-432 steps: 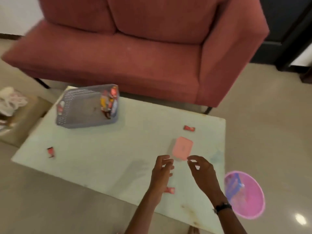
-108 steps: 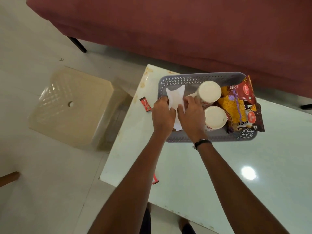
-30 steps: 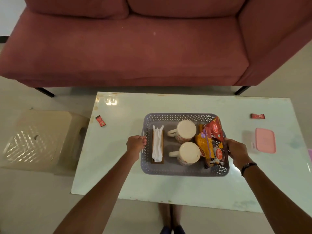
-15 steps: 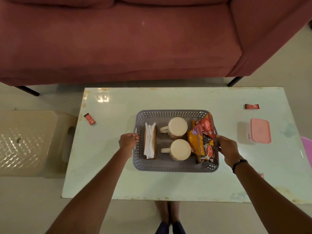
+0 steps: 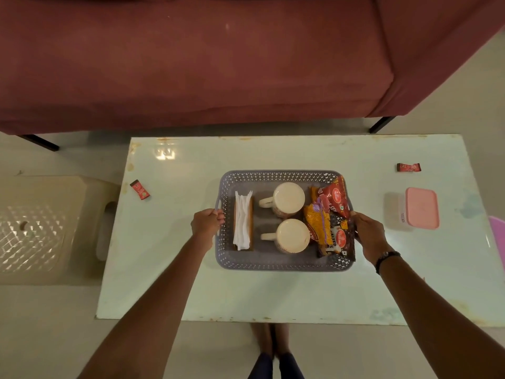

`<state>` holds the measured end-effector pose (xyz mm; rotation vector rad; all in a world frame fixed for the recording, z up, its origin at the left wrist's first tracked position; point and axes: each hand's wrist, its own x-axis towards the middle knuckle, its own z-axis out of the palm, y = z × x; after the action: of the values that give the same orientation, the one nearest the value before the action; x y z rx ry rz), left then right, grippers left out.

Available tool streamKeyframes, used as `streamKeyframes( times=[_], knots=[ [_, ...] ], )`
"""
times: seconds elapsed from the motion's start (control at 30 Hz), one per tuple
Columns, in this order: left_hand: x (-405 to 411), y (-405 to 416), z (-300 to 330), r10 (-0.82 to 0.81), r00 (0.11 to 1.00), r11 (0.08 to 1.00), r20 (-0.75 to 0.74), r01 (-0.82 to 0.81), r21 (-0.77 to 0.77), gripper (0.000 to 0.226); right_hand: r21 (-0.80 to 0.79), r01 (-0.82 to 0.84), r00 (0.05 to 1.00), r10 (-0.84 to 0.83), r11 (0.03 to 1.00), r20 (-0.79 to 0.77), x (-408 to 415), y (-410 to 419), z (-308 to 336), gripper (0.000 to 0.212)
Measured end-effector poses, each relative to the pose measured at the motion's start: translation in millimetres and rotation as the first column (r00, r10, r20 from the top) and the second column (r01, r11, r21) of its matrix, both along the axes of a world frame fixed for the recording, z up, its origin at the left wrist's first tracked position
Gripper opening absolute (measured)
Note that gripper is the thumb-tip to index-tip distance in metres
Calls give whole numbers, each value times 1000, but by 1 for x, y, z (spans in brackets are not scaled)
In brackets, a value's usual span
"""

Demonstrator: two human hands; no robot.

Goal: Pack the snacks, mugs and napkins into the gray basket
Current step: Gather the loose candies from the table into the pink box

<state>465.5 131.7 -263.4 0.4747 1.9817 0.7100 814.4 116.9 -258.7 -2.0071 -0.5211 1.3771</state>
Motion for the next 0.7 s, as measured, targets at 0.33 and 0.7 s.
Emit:
streamKeyframes(
  times=[0.33, 0.7],
  knots=[
    [4, -7, -1, 50, 998, 999, -24, -50, -19, 24, 11, -9, 1000, 9, 1000, -24, -2, 6, 3, 31],
    [44, -25, 42, -59, 876, 982, -478, 136, 127, 29, 59, -111, 930, 83, 992, 359, 6, -1, 20, 29]
  ],
)
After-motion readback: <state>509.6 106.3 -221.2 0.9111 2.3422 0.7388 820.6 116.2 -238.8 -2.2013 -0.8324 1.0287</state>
